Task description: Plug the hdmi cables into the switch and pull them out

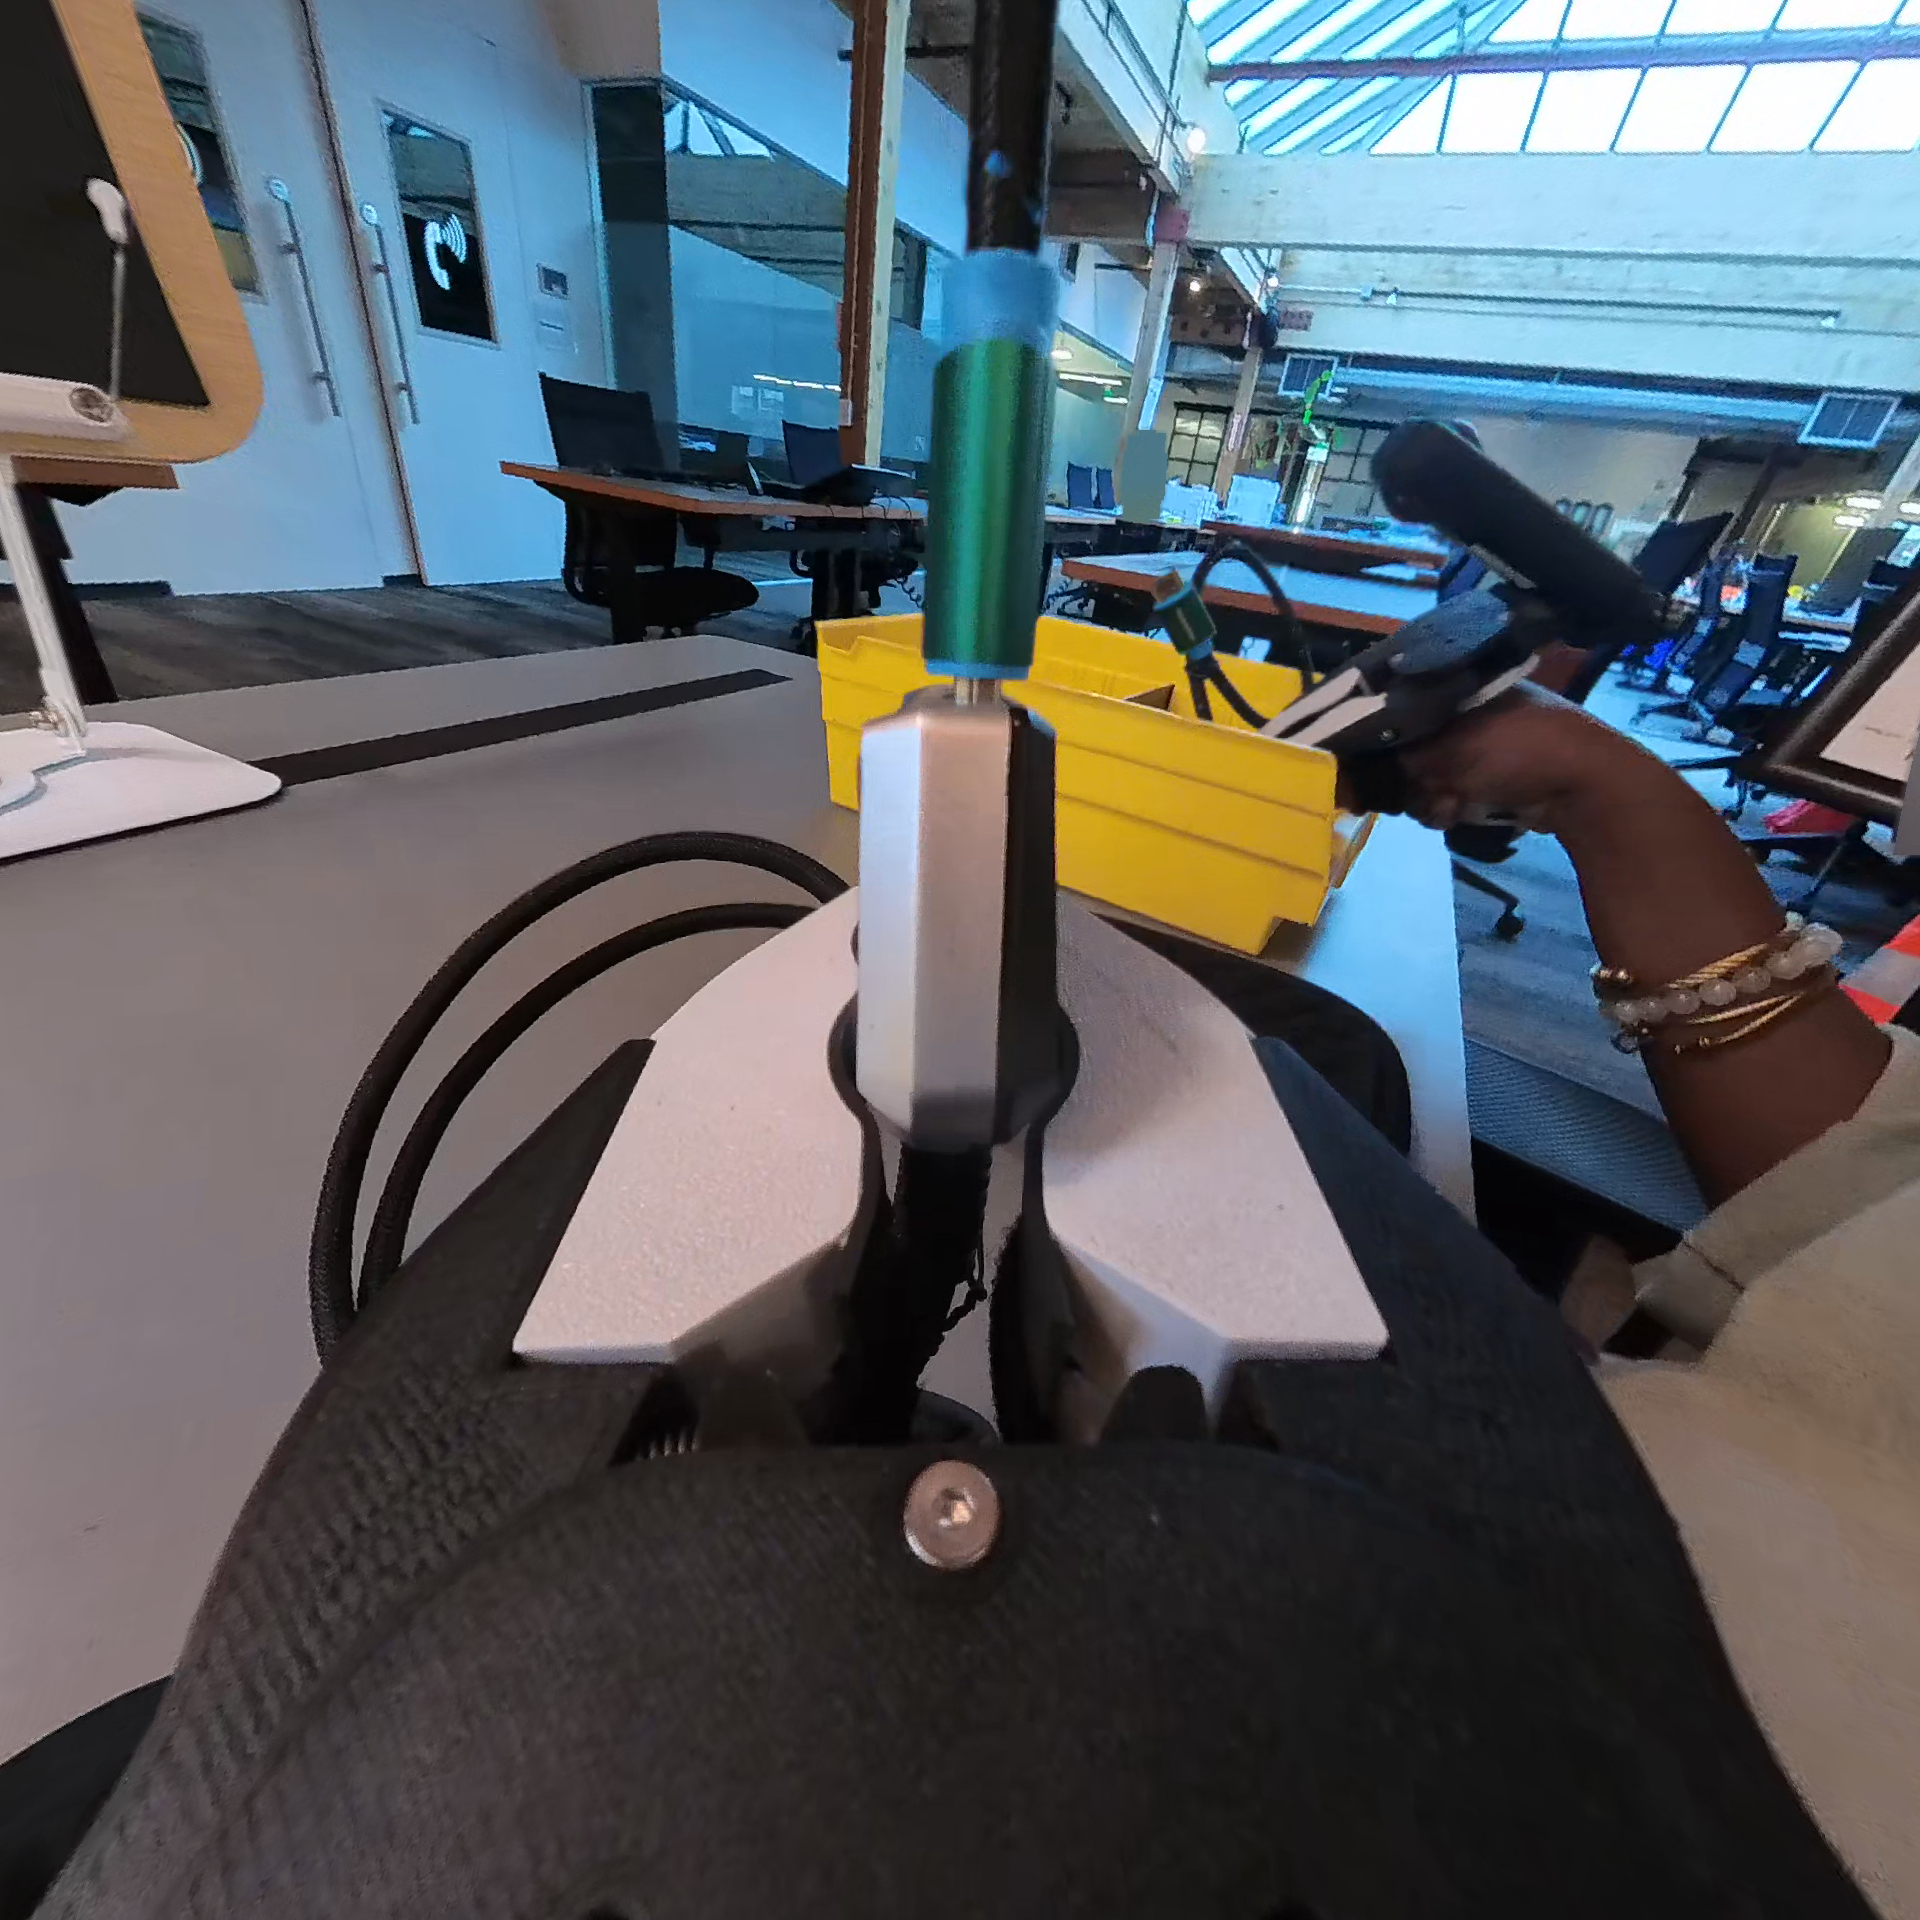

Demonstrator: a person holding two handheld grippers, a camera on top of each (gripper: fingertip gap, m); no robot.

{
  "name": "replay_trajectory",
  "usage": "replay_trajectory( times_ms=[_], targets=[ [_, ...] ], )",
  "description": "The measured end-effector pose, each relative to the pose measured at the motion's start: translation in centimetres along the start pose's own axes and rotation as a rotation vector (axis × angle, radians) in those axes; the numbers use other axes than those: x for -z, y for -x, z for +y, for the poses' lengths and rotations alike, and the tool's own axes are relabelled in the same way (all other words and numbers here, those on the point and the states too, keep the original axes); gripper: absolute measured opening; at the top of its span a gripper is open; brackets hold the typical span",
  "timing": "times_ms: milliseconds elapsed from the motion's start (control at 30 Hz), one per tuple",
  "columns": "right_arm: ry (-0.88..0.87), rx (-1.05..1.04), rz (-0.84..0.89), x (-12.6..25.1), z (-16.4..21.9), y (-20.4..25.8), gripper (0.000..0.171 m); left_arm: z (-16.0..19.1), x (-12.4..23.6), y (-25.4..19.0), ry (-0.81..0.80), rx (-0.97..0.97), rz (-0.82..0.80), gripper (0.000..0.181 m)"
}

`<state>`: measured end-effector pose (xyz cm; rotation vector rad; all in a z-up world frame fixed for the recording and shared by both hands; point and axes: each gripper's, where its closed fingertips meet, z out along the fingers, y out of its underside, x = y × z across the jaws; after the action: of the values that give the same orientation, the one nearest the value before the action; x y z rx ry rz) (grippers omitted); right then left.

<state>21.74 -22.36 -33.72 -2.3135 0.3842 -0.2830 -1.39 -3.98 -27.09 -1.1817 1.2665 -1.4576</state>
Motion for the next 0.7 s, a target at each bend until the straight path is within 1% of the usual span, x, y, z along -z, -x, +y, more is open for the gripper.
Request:
replay_trajectory(
  times_ms=[33,100,200,267,367,433,467,533,600,700],
  targets=[
    [0.014,-0.021,-0.013,-0.2,0.3,0.1,0.007,0.1,-0.1,-0.1,0.008,-0.01,0.001,0.023],
    [0.034,-0.054,-0.001,-0.5,0.7,-0.3,0.009,0.4,-0.2,-0.3,0.024,-0.029,0.006,0.023],
    [0.02,-0.064,0.005,-0.1,0.4,-0.6,0.019,0.7,-0.4,-0.5,0.046,-0.046,0.015,0.024],
    [-0.029,-0.059,0.0,0.6,-0.4,-0.5,0.02,0.9,-0.5,-0.6,0.055,-0.056,0.014,0.024],
    [-0.106,-0.026,0.068,1.8,-1.7,-1.4,0.024,1.0,-0.5,-0.7,0.06,-0.062,0.017,0.024],
    [-0.208,0.016,0.102,2.7,-3.3,-1.4,0.027,1.0,-0.5,-0.6,0.056,-0.06,0.013,0.024],
    [-0.283,0.034,0.08,3.2,-4.5,-0.7,0.029,0.9,-0.5,-0.5,0.051,-0.058,0.008,0.024],
    [-0.473,0.051,-0.024,4.8,-7.5,1.9,0.031,0.7,-0.5,-0.3,0.036,-0.056,-0.012,0.024],
    [-0.656,0.053,-0.179,6.4,-10.5,5.6,0.031,0.5,-0.5,0.1,0.018,-0.063,-0.052,0.024],
    [-0.833,0.078,-0.458,8.0,-13.5,12.8,0.03,0.4,-0.8,0.8,0.001,-0.11,-0.145,0.023]
  ],
)
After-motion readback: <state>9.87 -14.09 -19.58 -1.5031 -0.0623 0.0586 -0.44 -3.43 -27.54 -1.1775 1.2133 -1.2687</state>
